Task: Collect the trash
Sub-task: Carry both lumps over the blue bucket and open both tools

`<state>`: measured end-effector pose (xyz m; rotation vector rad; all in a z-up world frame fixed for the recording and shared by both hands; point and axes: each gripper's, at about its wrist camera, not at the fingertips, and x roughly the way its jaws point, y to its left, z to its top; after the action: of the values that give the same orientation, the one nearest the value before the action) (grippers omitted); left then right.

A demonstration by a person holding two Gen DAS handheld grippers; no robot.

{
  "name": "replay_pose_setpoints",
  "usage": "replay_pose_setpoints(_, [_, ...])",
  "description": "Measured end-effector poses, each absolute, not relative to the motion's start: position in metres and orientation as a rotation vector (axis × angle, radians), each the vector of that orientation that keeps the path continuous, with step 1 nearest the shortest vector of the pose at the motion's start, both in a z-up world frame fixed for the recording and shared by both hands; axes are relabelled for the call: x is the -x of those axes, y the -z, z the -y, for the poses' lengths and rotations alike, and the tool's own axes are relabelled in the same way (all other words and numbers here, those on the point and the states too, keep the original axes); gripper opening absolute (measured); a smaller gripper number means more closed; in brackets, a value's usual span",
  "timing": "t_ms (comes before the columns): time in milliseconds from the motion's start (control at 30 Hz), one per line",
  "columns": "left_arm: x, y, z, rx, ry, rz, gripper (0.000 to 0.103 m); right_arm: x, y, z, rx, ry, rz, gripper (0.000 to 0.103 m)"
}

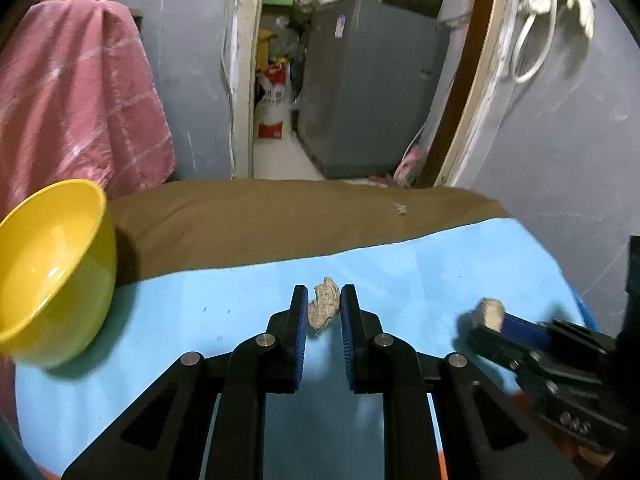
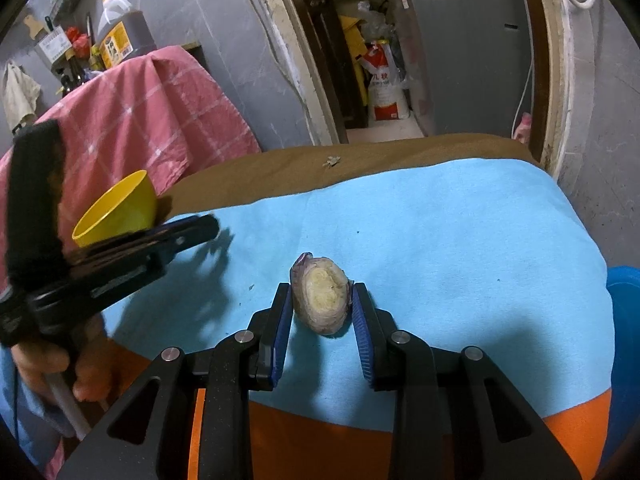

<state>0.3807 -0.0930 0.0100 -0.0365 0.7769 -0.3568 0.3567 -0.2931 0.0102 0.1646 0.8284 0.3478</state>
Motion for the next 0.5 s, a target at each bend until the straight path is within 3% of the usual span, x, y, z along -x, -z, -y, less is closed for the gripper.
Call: replay_pose_setpoints(500, [-0.296,-0.048,0.091,0.112,0.336,-0.479,0.013,-0.297,-0.047,0.301,-0.135,-0.382,-0.458,0.027])
